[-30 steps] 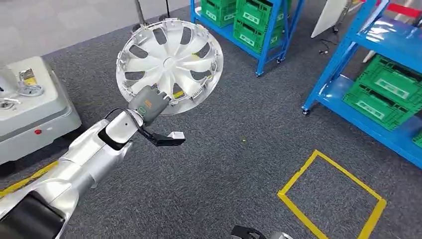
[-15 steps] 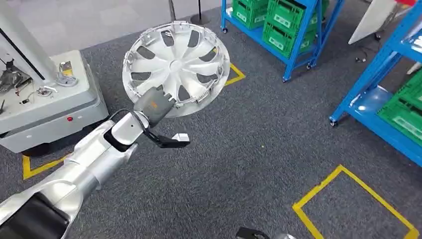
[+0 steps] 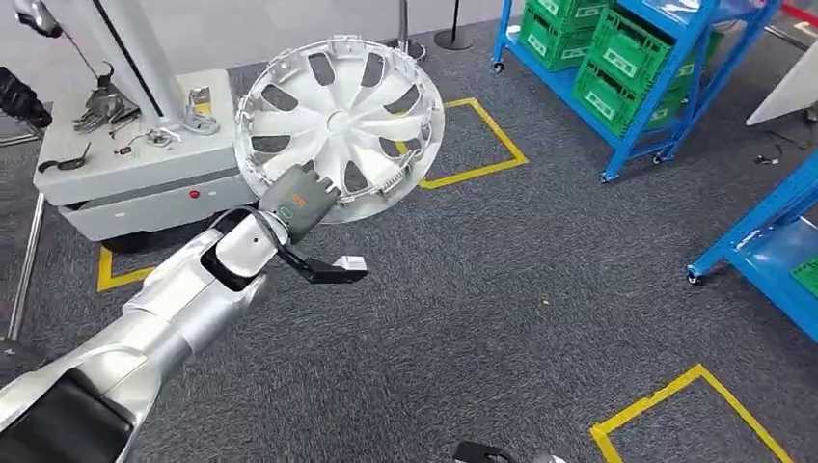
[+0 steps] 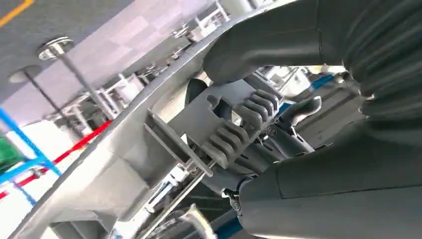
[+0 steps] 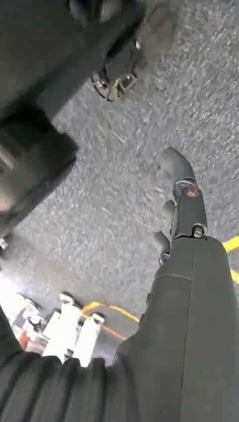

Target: Take the parts from the cabinet and place them on the table.

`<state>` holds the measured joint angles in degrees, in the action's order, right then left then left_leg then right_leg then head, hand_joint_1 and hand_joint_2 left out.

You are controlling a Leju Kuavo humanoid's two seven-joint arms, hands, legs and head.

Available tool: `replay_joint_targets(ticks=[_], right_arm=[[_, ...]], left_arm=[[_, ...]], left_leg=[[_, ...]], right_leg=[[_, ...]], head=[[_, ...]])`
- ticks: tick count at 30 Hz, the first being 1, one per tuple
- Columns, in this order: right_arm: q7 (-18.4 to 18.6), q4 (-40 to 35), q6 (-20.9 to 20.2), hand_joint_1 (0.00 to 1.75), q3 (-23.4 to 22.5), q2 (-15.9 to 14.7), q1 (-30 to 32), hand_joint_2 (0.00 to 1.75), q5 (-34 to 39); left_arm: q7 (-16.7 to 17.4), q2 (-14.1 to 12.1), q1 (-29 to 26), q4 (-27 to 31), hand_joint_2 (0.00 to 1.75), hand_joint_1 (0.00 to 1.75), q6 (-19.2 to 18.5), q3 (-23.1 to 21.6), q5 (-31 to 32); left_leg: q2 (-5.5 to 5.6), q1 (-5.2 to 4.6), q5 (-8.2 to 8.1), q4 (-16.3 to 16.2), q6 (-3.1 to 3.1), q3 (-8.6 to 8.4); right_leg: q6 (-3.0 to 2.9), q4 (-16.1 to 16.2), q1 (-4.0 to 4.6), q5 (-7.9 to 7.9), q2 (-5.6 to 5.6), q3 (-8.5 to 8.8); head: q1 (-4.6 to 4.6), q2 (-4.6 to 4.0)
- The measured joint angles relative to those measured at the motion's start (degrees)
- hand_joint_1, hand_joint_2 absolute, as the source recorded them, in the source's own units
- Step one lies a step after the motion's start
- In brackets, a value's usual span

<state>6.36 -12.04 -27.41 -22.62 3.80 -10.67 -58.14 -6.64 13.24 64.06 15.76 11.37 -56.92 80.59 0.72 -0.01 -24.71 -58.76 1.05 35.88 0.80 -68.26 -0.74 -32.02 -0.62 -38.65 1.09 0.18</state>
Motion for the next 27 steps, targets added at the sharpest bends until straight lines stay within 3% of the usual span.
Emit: replay_joint_targets(ticks=[2, 3, 4, 6, 7, 8, 11, 12, 13, 14, 15, 17, 18, 19, 21, 22, 23, 24, 27], right_arm=[[0.0, 0.0, 0.0, 0.0, 0.0, 0.0, 0.3, 1.75, -0.1], [0.0, 0.0, 0.0, 0.0, 0.0, 0.0, 0.3, 1.75, -0.1], [0.0, 0.0, 0.0, 0.0, 0.0, 0.0, 0.3, 1.75, -0.2], [0.0, 0.0, 0.0, 0.0, 0.0, 0.0, 0.2, 1.75, -0.4], [0.0, 0.0, 0.0, 0.0, 0.0, 0.0, 0.2, 1.75, -0.5], [0.0, 0.0, 0.0, 0.0, 0.0, 0.0, 0.1, 1.75, -0.5], [0.0, 0.0, 0.0, 0.0, 0.0, 0.0, 0.0, 1.75, -0.6], [-0.1, 0.0, 0.0, 0.0, 0.0, 0.1, -0.1, 1.75, -0.6], [0.0, 0.0, 0.0, 0.0, 0.0, 0.2, -0.2, 1.75, -0.6], [0.0, 0.0, 0.0, 0.0, 0.0, 0.2, -0.3, 1.75, -0.6], [0.1, 0.0, 0.0, 0.0, 0.0, 0.2, -0.2, 1.75, -0.6], [0.3, 0.0, 0.0, 0.0, 0.0, 0.1, 0.2, 1.75, -0.6], [0.3, 0.0, 0.0, 0.0, 0.0, 0.1, 0.3, 1.75, -0.6], [0.3, 0.0, 0.0, 0.0, 0.0, 0.1, 0.3, 1.75, -0.6], [0.2, 0.0, 0.0, 0.0, 0.0, 0.2, 0.3, 1.75, -0.6], [0.2, 0.0, 0.0, 0.0, 0.0, 0.1, 0.3, 1.75, -0.6], [0.2, 0.0, 0.0, 0.0, 0.0, 0.1, 0.3, 1.75, -0.6], [0.2, 0.0, 0.0, 0.0, 0.0, 0.1, 0.3, 1.75, -0.6], [0.1, 0.0, 0.0, 0.0, 0.0, 0.0, 0.2, 1.75, -0.6]], left_arm=[[0.0, 0.1, 0.0, 0.0, 1.75, 1.75, 0.0, 0.0, 0.0], [0.0, 0.0, -0.1, -0.1, 1.75, 1.75, 0.0, 0.0, 0.0], [0.0, -0.1, 0.0, -0.2, 1.75, 1.75, 0.0, 0.0, 0.0], [0.0, -0.1, 0.0, -0.3, 1.75, 1.75, 0.0, 0.0, 0.0], [0.0, -0.1, 0.0, -0.3, 1.75, 1.75, 0.1, 0.0, 0.0], [0.0, -0.2, 0.1, -0.3, 1.75, 1.75, 0.2, 0.0, -0.1], [0.0, -0.7, 0.0, -0.3, 1.75, 1.75, 0.5, 0.0, -0.2], [0.0, -1.1, 0.0, -0.4, 1.75, 1.75, 0.6, 0.0, -0.2], [-0.1, -1.5, -0.1, -0.4, 1.75, 1.75, 0.6, 0.0, -0.2], [-0.2, -1.6, -0.1, -0.4, 1.75, 1.75, 0.6, 0.0, -0.2], [-0.2, -1.6, -0.1, -0.4, 1.75, 1.75, 0.6, 0.0, -0.2], [-0.1, -1.4, -0.5, -0.4, 1.75, 1.75, 0.5, 0.0, -0.2], [0.0, -1.4, -0.7, -0.4, 1.75, 1.75, 0.5, 0.0, -0.2], [0.1, -1.3, -0.8, -0.4, 1.75, 1.75, 0.3, -0.1, -0.2], [0.0, -1.1, -0.8, -0.4, 1.75, 1.75, 0.0, -0.2, -0.2], [0.0, -1.0, -0.8, -0.4, 1.75, 1.75, 0.0, -0.2, -0.2], [0.1, -0.8, -0.6, -0.4, 1.75, 1.75, 0.0, -0.2, -0.1], [0.0, -0.5, -0.6, -0.3, 1.75, 1.75, 0.0, -0.4, -0.2], [0.0, -0.5, -0.6, -0.4, 1.75, 1.75, 0.0, -0.4, -0.2]], left_leg=[[1.5, -0.06, 0.02, -0.1, 0.08, 0.13], [2.25, -0.06, 0.06, -0.1, 0.04, 0.13], [2.95, -0.04, 0.09, -0.2, -0.02, 0.13], [4.33, 0.01, 0.18, -0.4, -0.2, 0.14], [4.92, 0.09, 0.24, -0.5, -0.36, 0.22], [5.56, -0.31, 0.19, -0.7, -0.83, 0.68], [7.37, 0.33, 0.97, 0.0, -2.05, 0.98], [7.93, 0.15, 1.06, 0.0, -2.5, 1.16], [5.29, -0.02, 0.3, -0.9, -2.52, 1.77], [2.25, -0.17, -1.6, -3.4, -2.74, 2.95], [0.8, -0.12, -3.87, -7.6, -2.96, 4.93], [-0.04, 0.09, -7.01, -15.7, -3.27, 8.69], [-0.14, 0.24, -6.92, -17.1, -3.37, 9.31], [-0.31, 0.36, -5.61, -15.8, -3.44, 8.54], [-1.47, 0.43, -1.31, -7.4, -3.42, 4.11], [-3.91, 0.31, 0.39, -2.7, -3.23, 1.54], [-5.19, -0.49, -0.57, -1.0, -3.07, 0.46], [-4.19, -0.14, -0.28, -1.0, -2.09, 0.8], [-2.35, -0.28, -0.04, -0.9, -1.16, 1.01]], right_leg=[[0.19, -8.3, 0.04, -2.86, 0.39, -4.19], [0.14, -9.1, 0.06, -2.31, 0.49, -4.78], [0.02, -7.1, 0.05, -0.59, 0.57, -3.91], [-0.28, 2.0, -0.1, 4.12, 1.56, 0.55], [-0.46, 6.9, -0.33, 5.63, 3.67, 3.09], [-0.49, 8.6, -0.35, 4.76, 5.02, 3.98], [-1.2, 8.6, 0.19, 5.16, 3.14, 3.89], [-1.76, 9.2, -0.24, 5.54, 2.5, 4.04], [-2.19, 9.6, -0.27, 5.84, 1.65, 4.3], [-2.62, 9.8, -0.23, 5.94, 1.31, 4.31], [-2.78, 9.8, -0.07, 5.91, 0.61, 4.24], [-2.92, 9.8, 0.02, 5.78, -0.93, 4.23], [-2.93, 9.7, 0.01, 5.7, -1.69, 4.25], [-2.87, 9.6, 0.01, 5.62, -2.37, 4.25], [-2.49, 9.3, -0.05, 5.3, -3.61, 4.28], [-2.16, 9.0, 0.06, 4.99, -4.13, 4.3], [-1.7, 8.6, 0.58, 4.64, -4.65, 4.04], [-1.52, 8.6, 0.66, 4.58, -5.29, 4.14], [-0.9, 8.8, 0.62, 4.47, -7.02, 4.64]], head=[[0.0, 0.0], [0.0, 0.0], [0.0, 0.0], [0.0, 0.0], [0.0, 0.0], [0.02, 0.0], [0.0, 0.0], [0.0, 0.0], [0.04, 0.0], [0.44, 0.0], [0.44, 0.0], [0.46, 0.0], [0.44, 0.0], [0.46, 0.0], [0.46, 0.0], [0.46, 0.0], [0.5, 0.0], [0.15, 0.0], [0.13, 0.0]])
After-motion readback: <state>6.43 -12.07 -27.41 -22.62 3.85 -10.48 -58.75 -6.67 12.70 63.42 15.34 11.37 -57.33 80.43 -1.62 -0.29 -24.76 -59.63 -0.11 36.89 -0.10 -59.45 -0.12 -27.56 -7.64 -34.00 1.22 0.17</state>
